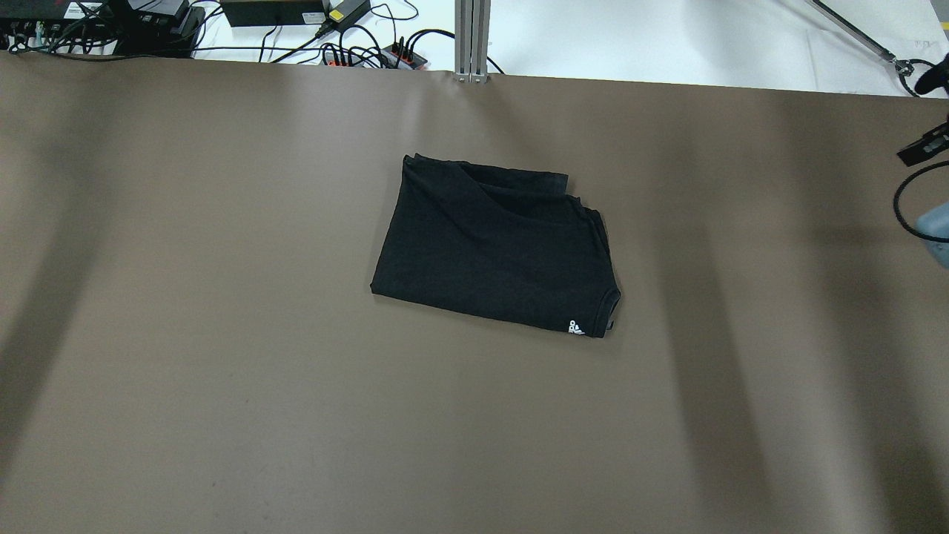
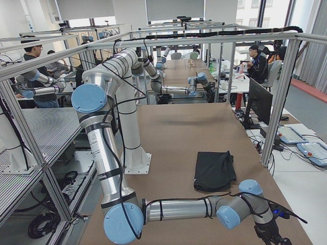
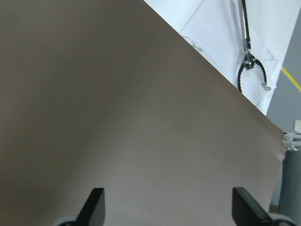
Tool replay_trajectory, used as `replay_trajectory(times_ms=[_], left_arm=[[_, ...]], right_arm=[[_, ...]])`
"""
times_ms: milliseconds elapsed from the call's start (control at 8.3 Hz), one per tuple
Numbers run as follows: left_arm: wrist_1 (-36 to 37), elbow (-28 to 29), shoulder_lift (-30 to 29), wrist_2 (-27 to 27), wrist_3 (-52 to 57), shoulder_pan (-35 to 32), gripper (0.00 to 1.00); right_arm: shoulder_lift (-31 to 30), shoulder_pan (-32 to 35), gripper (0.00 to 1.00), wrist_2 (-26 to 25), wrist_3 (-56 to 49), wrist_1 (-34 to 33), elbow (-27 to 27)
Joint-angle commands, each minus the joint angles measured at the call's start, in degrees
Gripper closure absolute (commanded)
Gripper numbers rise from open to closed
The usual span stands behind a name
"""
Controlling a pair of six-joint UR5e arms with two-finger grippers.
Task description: Fold clothes
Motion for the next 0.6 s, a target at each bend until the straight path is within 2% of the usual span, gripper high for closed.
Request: replay_trajectory(times_ms=[0, 241, 482], left_arm=[[-1.53, -0.44, 3.21, 0.31, 5.04, -4.09, 0.06], [-1.53, -2.1, 4.52, 0.58, 5.04, -4.01, 0.06], [-1.53, -4.9, 4.88, 0.84, 4.78, -4.01, 0.06]], right_arm=[[-3.42, 5.51, 0.05, 0.01, -6.22, 1.54, 0.26], [-4.83, 8.76, 0.05, 0.28, -7.27, 3.13, 0.35], [-6.94, 9.3, 0.05, 0.36, -7.37, 3.04, 3.41]])
